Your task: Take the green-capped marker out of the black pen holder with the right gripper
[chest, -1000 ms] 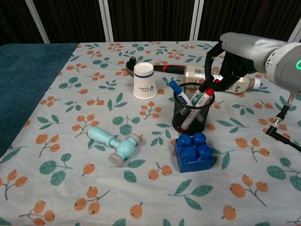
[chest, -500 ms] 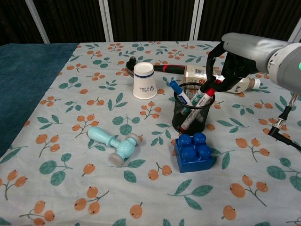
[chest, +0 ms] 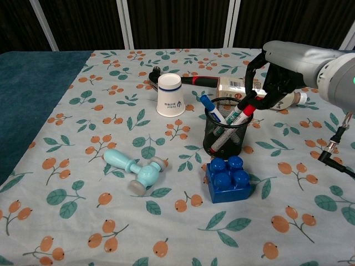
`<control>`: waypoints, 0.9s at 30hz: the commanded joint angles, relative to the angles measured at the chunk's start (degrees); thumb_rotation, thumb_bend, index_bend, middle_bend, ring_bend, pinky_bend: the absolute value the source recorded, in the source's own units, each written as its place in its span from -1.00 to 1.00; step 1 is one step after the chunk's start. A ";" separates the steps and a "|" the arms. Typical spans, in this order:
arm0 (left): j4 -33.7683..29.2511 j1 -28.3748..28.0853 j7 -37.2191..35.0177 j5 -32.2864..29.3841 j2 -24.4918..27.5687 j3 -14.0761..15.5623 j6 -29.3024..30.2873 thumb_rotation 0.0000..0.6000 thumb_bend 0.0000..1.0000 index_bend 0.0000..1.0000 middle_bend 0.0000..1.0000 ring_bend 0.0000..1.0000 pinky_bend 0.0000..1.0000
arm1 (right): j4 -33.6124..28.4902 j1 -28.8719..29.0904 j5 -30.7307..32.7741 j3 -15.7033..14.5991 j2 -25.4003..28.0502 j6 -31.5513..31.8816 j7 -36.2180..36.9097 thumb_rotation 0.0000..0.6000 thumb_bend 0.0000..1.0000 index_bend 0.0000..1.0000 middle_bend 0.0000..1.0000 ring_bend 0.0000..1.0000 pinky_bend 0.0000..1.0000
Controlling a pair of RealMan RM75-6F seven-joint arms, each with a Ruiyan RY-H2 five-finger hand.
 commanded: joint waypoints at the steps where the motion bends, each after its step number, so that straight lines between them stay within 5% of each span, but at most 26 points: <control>1: 0.00 -0.01 0.03 -0.02 0.01 -0.01 -0.01 1.00 -1.00 -1.00 -1.00 -1.00 -1.00 | 0.01 -0.05 0.02 -0.02 0.00 0.02 0.10 1.00 -0.07 0.21 1.00 1.00 1.00; 12: -0.08 0.01 0.35 -0.25 -0.06 -0.07 0.00 1.00 -1.00 -1.00 -1.00 -1.00 -1.00 | -4.50 -0.70 -1.78 0.59 2.99 1.46 0.23 1.00 -0.07 0.22 1.00 1.00 1.00; 27: -0.20 0.33 0.97 -0.20 -0.46 -0.19 0.82 1.00 -1.00 -1.00 -1.00 -1.00 -1.00 | -18.63 -7.64 -5.74 3.82 20.85 5.78 7.05 1.00 -0.07 0.23 1.00 1.00 1.00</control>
